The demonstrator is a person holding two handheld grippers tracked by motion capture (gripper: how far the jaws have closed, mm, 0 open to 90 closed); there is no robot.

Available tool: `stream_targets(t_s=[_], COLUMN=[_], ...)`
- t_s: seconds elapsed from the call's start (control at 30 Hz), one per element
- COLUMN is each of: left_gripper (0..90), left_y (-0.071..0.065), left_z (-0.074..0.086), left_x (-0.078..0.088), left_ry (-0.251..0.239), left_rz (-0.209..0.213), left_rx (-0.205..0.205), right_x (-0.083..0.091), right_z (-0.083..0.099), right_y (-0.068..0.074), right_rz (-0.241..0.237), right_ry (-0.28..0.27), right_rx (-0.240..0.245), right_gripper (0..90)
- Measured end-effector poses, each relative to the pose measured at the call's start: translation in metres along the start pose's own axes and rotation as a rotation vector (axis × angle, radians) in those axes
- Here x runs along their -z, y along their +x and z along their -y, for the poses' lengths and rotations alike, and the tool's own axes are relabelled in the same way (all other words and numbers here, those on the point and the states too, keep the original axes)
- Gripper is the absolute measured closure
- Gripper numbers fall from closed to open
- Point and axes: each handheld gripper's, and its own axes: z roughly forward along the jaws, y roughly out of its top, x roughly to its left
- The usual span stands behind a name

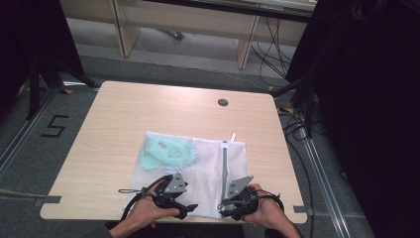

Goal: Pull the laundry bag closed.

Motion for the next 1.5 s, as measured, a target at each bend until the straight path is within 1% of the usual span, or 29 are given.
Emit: stream_targets(t_s=[0.03,0.07,0.1,0.13,0.17,0.23,0.27,0.37,0.4,0.43,0.53,0.67,0.77,0.8,0.83,0.97,1.0,1.03,1.07,1.13,1.17,1.2,1.23,1.3,1.37,1.4,1.43,1.47,1.5], left_gripper=[22.6,22.5,22.5,22.5,22.5,22.5,22.5,22.5,22.5,22.5,22.5,22.5,22.5,22.4,22.3,22.3,22.3,22.3,22.3,22.3,22.3,22.3,22.2,22.3,24.4,24.4,24.0,23.2,22.5], left_y=[0.000,0.000,-0.001,0.000,0.001,0.001,0.000,0.000,0.000,0.000,-0.001,0.000,-0.001,0.000,-0.001,-0.001,-0.002,-0.002,-0.001,-0.001,-0.002,-0.002,-0.003,-0.004,-0.006,-0.007,-0.009,-0.009,-0.013], left_z=[0.000,0.000,0.000,0.000,0.000,0.000,0.000,0.000,0.000,0.000,0.000,0.000,0.000,0.000,0.000,0.000,0.001,0.001,0.001,0.001,0.000,0.000,0.001,0.000,0.000,0.000,0.000,0.000,-0.001], left_x=[0.000,0.000,0.000,0.000,0.000,0.000,0.000,-0.001,-0.001,-0.001,0.000,-0.001,-0.001,0.000,-0.001,-0.001,-0.002,-0.002,-0.001,-0.001,-0.002,-0.002,-0.002,-0.002,-0.003,-0.003,-0.004,-0.004,-0.005], left_ry=[0.001,0.002,-0.008,-0.006,-0.006,-0.002,0.003,-0.002,-0.001,-0.002,0.000,-0.003,0.001,0.010,0.008,0.013,0.004,0.002,0.015,0.015,0.005,0.004,0.003,0.005,-0.003,-0.001,-0.026,-0.028,-0.038], left_rz=[0.001,0.002,0.006,0.004,0.004,0.003,-0.001,0.006,0.005,0.005,0.003,0.008,0.009,0.011,0.014,0.014,0.020,0.020,0.021,0.023,0.028,0.029,0.035,0.052,0.067,0.068,0.083,0.079,0.077], left_rx=[-0.002,-0.002,0.007,0.002,-0.016,-0.018,-0.001,-0.001,-0.001,0.000,0.003,0.000,-0.001,-0.016,0.002,-0.008,0.002,0.001,-0.014,-0.012,-0.008,-0.020,-0.001,-0.012,-0.009,-0.017,-0.013,-0.033,-0.039], right_x=[0.000,-0.001,-0.001,-0.001,-0.003,-0.005,-0.005,-0.003,-0.003,-0.003,-0.003,0.001,0.001,0.001,0.001,0.001,0.001,0.000,0.001,0.001,0.002,0.002,0.004,0.005,0.009,0.010,0.011,0.012,0.012], right_z=[-0.001,-0.002,-0.002,-0.002,-0.003,-0.004,-0.004,-0.005,-0.005,-0.005,-0.005,-0.005,-0.004,-0.005,-0.005,-0.006,-0.006,-0.006,-0.007,-0.007,-0.006,-0.006,-0.006,-0.006,-0.007,-0.007,-0.007,-0.007,-0.007], right_y=[0.000,0.001,0.001,0.002,0.003,0.004,0.004,0.004,0.004,0.005,0.005,0.003,0.004,0.004,0.004,0.005,0.005,0.005,0.005,0.005,0.004,0.004,0.003,0.002,0.002,0.001,0.001,0.001,0.001], right_rz=[0.001,-0.012,-0.012,-0.019,-0.036,-0.035,-0.035,-0.045,-0.045,-0.047,-0.051,-0.059,-0.059,-0.054,-0.059,-0.062,-0.065,-0.065,-0.067,-0.071,-0.073,-0.073,-0.062,-0.055,-0.055,-0.049,-0.044,-0.042,-0.042], right_ry=[0.004,0.007,0.007,0.006,0.014,0.018,0.018,0.019,0.019,0.020,0.020,0.004,0.003,0.005,0.004,0.000,0.002,0.004,0.006,0.002,-0.005,-0.005,-0.009,-0.016,-0.034,-0.046,-0.054,-0.050,-0.058], right_rx=[0.011,0.010,0.010,0.016,0.021,0.022,0.022,0.031,0.031,0.040,0.047,0.053,0.059,0.060,0.070,0.076,0.075,0.077,0.079,0.068,0.051,0.051,0.036,0.028,-0.014,-0.005,-0.012,-0.035,-0.043], right_gripper=[62.3,62.3,62.3,61.8,61.6,61.7,61.7,67.2,67.2,70.1,72.0,79.9,81.1,82.2,83.0,84.6,85.2,85.8,86.0,86.2,86.2,86.2,86.2,86.2,86.3,86.3,86.3,86.3,86.3])
